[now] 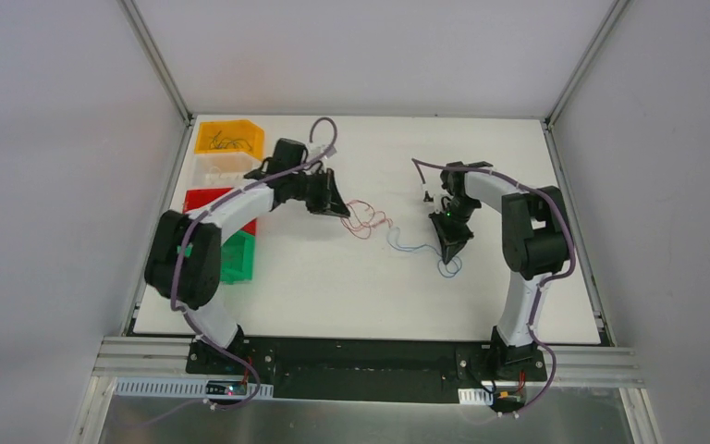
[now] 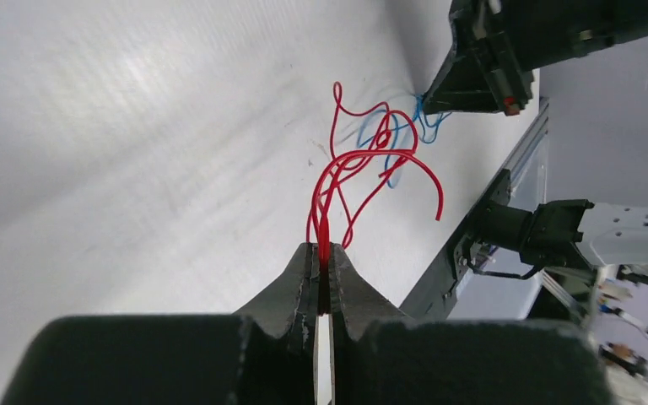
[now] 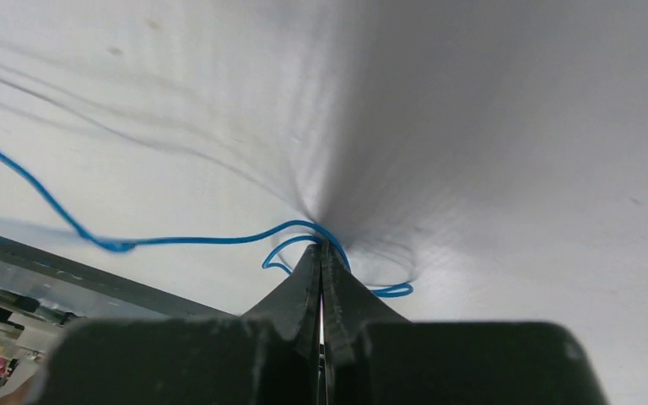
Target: Untangle the cables
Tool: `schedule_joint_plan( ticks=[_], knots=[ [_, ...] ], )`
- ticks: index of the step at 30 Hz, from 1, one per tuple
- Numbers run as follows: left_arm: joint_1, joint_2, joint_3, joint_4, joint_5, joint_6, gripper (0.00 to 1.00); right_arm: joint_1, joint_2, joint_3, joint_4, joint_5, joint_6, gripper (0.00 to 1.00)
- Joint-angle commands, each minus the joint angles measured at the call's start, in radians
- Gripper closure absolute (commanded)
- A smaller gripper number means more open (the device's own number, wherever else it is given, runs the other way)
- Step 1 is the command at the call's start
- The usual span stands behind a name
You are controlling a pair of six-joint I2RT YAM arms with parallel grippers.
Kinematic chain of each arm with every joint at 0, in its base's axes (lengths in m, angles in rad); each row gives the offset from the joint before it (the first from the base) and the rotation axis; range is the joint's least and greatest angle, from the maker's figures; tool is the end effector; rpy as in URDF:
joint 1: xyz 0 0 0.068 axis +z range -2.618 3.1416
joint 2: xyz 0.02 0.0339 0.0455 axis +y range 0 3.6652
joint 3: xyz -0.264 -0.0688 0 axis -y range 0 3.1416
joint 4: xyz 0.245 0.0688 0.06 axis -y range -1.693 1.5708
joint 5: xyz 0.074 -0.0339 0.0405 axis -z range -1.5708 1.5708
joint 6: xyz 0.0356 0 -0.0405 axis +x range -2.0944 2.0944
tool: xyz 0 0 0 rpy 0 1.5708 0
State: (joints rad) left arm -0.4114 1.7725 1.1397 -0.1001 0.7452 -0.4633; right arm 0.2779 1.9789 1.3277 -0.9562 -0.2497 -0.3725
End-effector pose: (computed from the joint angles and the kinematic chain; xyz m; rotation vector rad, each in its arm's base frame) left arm 0.3390 -0.1742 0.2086 0.3517 2.3853 -1.2891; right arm 0.3361 0.1050 0.1466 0.9813 -2.9327 -0.3904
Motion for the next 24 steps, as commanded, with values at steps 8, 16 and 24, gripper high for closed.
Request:
schedule_joint_plan(
  ticks=[8,16,24],
  knots=[
    [0.386,-0.341,0.203,-0.412,-0.024,0.326,1.0,-0.131,-0.085,-0.074,-0.033,0.185,-0.138,1.0],
    [0.638,-0.246,0.513,-0.762,-0.037,0.637,1.0,-0.153,-0.073,-0.007,-0.096,0.107,-0.139,1.0],
    [0.722,-0.197,0.444,-0.888,-0.292,0.978,1.0,-0.153,-0.086,0.004,-0.111,0.018,-0.115,1.0]
  ],
)
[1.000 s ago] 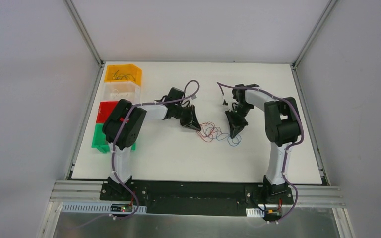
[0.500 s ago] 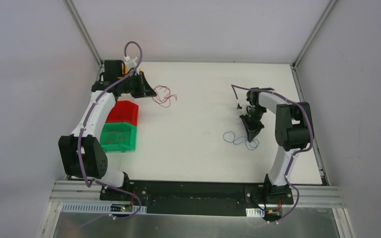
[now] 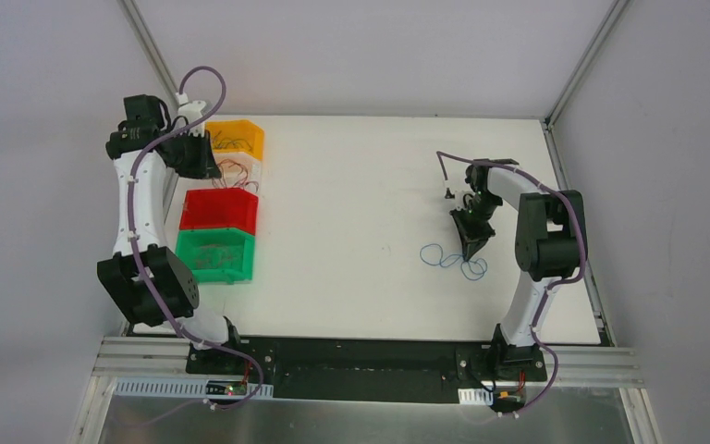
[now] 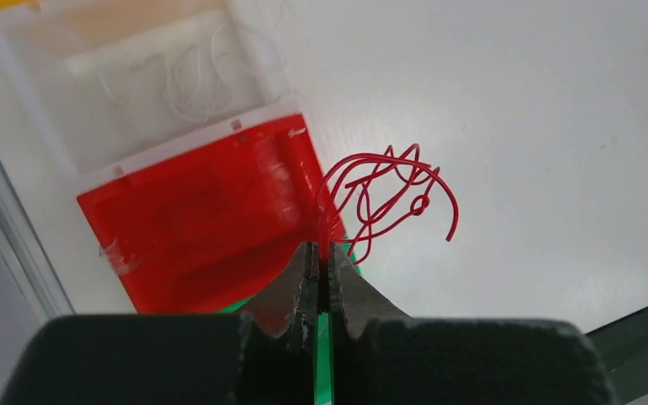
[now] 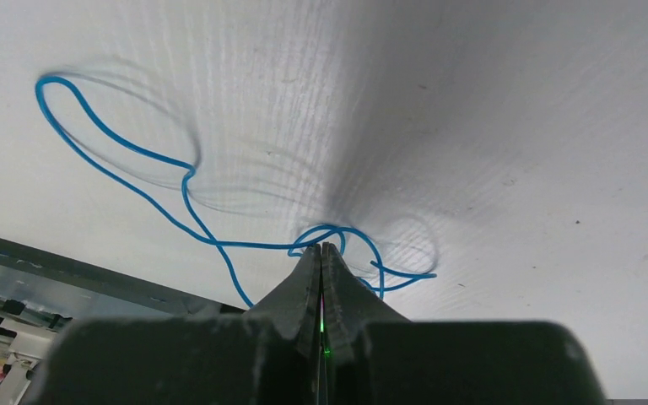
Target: Untangle the cables
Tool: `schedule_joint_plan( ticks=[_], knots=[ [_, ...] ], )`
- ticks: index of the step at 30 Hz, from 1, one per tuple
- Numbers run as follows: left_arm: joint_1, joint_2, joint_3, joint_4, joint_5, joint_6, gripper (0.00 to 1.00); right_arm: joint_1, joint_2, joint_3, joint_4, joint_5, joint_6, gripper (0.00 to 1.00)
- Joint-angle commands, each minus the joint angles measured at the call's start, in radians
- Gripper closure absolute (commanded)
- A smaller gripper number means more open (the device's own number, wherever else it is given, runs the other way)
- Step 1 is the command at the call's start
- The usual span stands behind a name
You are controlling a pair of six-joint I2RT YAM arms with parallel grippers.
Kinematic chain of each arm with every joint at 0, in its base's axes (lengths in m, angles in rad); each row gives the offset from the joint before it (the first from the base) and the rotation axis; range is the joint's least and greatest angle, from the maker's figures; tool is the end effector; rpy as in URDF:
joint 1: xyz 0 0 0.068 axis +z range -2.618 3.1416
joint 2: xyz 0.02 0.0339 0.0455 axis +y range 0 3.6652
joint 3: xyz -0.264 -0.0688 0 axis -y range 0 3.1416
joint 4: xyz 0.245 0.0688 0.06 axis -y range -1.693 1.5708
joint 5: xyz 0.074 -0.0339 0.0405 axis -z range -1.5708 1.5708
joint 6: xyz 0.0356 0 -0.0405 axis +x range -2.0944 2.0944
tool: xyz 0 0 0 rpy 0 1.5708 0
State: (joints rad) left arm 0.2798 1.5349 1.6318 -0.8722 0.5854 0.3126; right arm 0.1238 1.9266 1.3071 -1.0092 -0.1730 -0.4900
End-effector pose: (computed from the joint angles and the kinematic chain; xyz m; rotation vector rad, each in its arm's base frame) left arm 0.3155 0.0702 0.3882 0.3146 2.1952 -0.3643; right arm 0.3366 0.0481 0.1587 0.9302 -2.9610 -0.2810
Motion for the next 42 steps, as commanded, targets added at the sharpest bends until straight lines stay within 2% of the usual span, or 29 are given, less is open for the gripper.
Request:
schedule_joint_plan(
  ticks=[1,6,15,17,20,22,28,32,35,39,40,42],
  knots=[
    [0.043,0.06,-0.052,-0.113,-0.146,0.197,1.0,0.002,-0.034,0.027,-0.059,-0.065,0.003,1.0],
    [0.122,0.137,-0.026,-0.106,-0.066,0.117,1.0,0.001,-0.032,0.049,-0.073,-0.074,0.006,1.0],
    [0.127,0.262,-0.034,-0.086,-0.232,0.15,1.0,0.001,-0.034,0.074,-0.083,-0.133,0.007,1.0],
    [0.127,0.252,-0.019,-0.087,-0.203,0.125,0.85,0.001,-0.028,0.088,-0.091,-0.171,0.002,1.0],
    [0.1,0.18,-0.011,-0.084,-0.055,0.115,0.58,0.003,-0.025,0.115,-0.093,-0.264,0.011,1.0],
    [0.052,0.13,-0.031,-0.063,-0.015,0.119,0.48,0.011,-0.028,0.144,-0.085,-0.339,0.03,1.0],
    [-0.097,-0.014,-0.202,0.141,0.117,0.024,0.32,0.047,-0.054,0.237,-0.079,-0.513,0.051,1.0],
    [-0.217,-0.074,-0.309,0.251,0.143,-0.027,0.29,0.064,-0.09,0.306,-0.115,-0.633,0.058,1.0],
    [-0.289,-0.085,-0.354,0.274,0.145,-0.03,0.29,0.057,-0.134,0.288,-0.121,-0.555,0.024,1.0],
    [-0.507,-0.117,-0.428,0.336,0.09,0.08,0.27,-0.013,-0.14,0.159,-0.163,-0.338,-0.096,0.99],
    [-0.563,-0.112,-0.448,0.371,0.077,0.087,0.26,-0.037,-0.13,0.141,-0.187,-0.297,-0.124,0.91],
    [-0.66,-0.081,-0.459,0.436,0.06,0.091,0.25,-0.083,-0.12,0.119,-0.224,-0.247,-0.144,0.67]
  ],
)
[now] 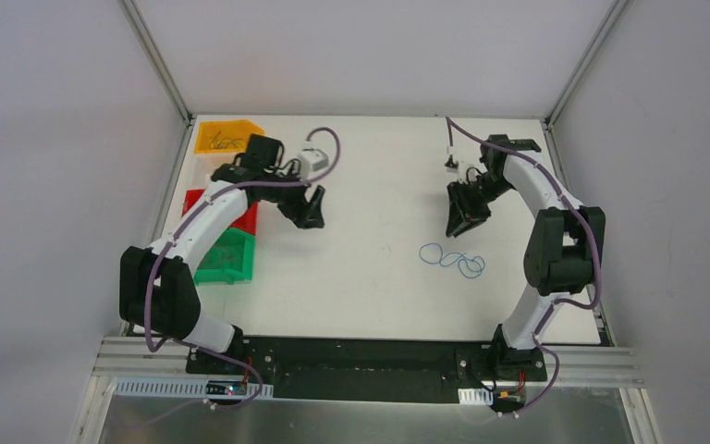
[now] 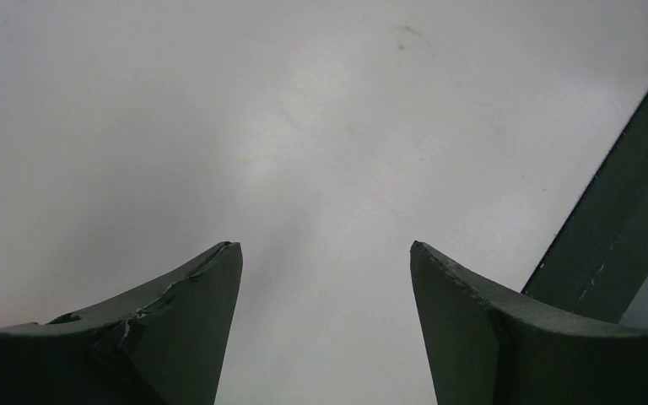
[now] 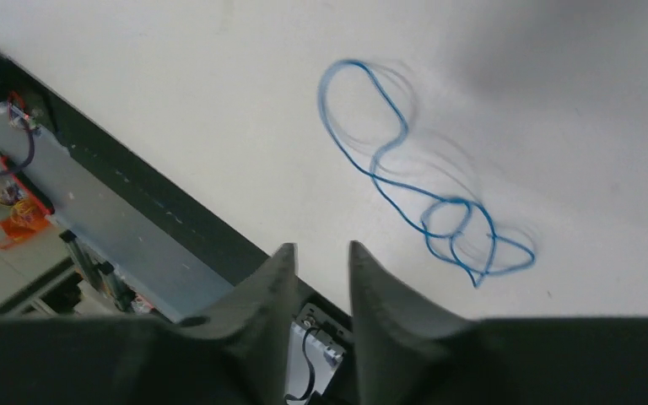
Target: Untangle the cables
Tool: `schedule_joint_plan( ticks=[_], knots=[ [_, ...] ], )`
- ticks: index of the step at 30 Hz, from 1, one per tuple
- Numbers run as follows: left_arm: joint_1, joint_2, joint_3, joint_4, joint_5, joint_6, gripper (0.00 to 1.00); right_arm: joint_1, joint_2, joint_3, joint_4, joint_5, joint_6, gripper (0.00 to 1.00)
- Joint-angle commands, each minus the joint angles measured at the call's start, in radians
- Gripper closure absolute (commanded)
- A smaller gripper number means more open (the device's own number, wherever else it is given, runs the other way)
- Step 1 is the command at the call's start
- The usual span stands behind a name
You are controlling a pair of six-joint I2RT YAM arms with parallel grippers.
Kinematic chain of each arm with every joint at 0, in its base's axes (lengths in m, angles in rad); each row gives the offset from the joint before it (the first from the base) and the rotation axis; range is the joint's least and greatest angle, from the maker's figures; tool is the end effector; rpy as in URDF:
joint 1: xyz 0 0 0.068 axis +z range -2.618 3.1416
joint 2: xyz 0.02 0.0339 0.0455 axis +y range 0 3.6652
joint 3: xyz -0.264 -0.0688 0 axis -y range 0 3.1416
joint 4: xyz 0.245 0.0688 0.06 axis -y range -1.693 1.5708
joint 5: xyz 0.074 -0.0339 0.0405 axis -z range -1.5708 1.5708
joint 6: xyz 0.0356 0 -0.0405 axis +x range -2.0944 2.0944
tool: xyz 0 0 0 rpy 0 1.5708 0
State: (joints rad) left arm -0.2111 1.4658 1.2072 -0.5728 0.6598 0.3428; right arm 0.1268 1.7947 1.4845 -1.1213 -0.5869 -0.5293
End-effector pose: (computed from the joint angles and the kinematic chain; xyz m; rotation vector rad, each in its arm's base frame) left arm 0.3018 -0.0870 0.2959 0.9116 2.1040 -0.7187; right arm 0.3394 0.0631 0.2506 -0.9531 2.6182 0.7859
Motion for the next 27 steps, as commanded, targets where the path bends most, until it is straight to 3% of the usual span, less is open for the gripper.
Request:
schedule_joint_plan(
  ticks=[1,5,9,13,17,24,27],
  knots=[
    [-0.21,0.013,-0.03,0.163,-0.023,0.06,0.25,-0.107,0.005,-0.067,-0.116,0.188,-0.105,0.57],
    [-0.311,0.119,0.016,0.269,-0.03,0.022,0.25,-0.124,-0.036,-0.113,-0.084,0.277,-0.08,0.18],
    [-0.366,0.186,0.067,0.325,-0.077,0.011,0.24,-0.108,0.018,-0.149,-0.062,0.423,-0.014,0.13],
    [-0.367,0.201,0.081,0.348,-0.171,-0.001,0.23,-0.104,0.081,-0.154,-0.063,0.445,0.028,0.19],
    [-0.367,0.19,0.049,0.366,-0.119,-0.025,0.2,-0.071,0.162,-0.111,-0.047,0.351,0.07,0.26],
    [-0.368,0.289,0.017,0.5,0.046,-0.419,0.2,0.009,0.332,0.031,-0.048,0.049,0.182,0.65],
    [-0.374,0.343,-0.007,0.625,0.107,-0.575,0.2,0.047,0.368,0.05,-0.011,-0.028,0.23,0.73]
  ],
)
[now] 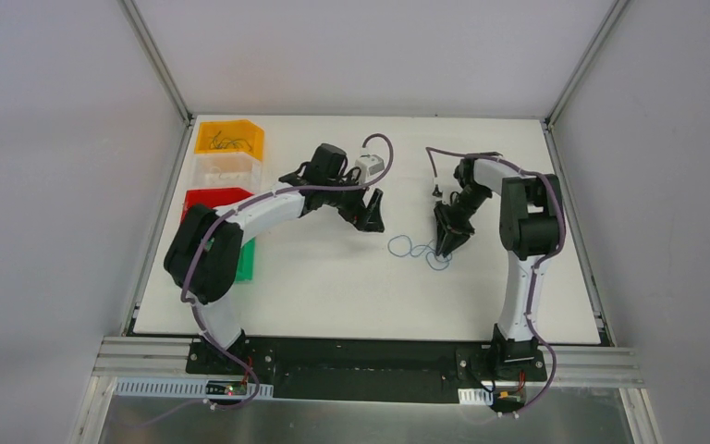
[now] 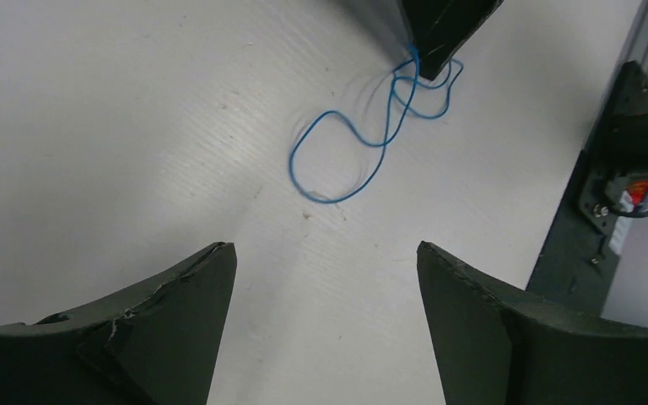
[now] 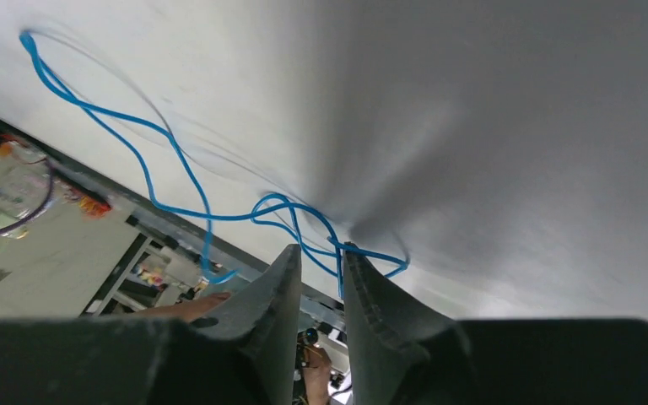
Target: Untangle the cables
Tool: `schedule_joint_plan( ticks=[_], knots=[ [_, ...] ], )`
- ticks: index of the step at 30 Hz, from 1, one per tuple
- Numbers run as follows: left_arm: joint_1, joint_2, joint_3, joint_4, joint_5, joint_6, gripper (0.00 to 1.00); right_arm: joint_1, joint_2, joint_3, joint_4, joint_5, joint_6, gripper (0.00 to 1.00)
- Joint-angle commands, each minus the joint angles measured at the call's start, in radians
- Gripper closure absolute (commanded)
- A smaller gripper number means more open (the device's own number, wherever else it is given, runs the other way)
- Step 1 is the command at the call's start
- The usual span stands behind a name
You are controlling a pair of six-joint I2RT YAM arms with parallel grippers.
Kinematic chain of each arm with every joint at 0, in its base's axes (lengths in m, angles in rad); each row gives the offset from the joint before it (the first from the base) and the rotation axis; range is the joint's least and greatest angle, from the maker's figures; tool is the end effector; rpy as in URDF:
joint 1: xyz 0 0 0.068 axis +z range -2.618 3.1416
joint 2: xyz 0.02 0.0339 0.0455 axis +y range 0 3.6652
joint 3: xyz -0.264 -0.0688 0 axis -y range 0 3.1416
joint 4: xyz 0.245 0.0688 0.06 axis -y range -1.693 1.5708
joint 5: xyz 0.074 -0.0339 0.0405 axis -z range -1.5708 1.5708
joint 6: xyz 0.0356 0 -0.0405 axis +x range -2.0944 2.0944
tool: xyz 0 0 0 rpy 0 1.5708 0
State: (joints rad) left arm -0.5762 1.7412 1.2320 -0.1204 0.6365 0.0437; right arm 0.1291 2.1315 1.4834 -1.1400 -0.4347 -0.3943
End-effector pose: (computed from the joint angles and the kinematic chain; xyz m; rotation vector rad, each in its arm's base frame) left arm 0.3162 -0.2307 0.2462 1.0227 1.9838 -0.9942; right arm 0.3640 0.0624 0.1332 0.6850 -2.8283 -0.6788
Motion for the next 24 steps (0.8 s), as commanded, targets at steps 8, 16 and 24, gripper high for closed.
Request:
schedule_joint_plan(
  ticks=[8,16,24],
  knots=[
    [-0.032,0.283,0.021,0.232,0.224,-0.427,0.19,0.095,0.053,0.008,0.112,-0.227,0.192,0.82],
    [-0.144,0.379,0.052,0.247,0.233,-0.474,0.25,0.095,0.065,-0.038,0.199,-0.297,0.288,1.0],
    [-0.18,0.408,0.08,0.199,0.091,-0.477,0.52,0.095,0.084,-0.07,0.285,-0.441,0.392,1.0]
  ],
)
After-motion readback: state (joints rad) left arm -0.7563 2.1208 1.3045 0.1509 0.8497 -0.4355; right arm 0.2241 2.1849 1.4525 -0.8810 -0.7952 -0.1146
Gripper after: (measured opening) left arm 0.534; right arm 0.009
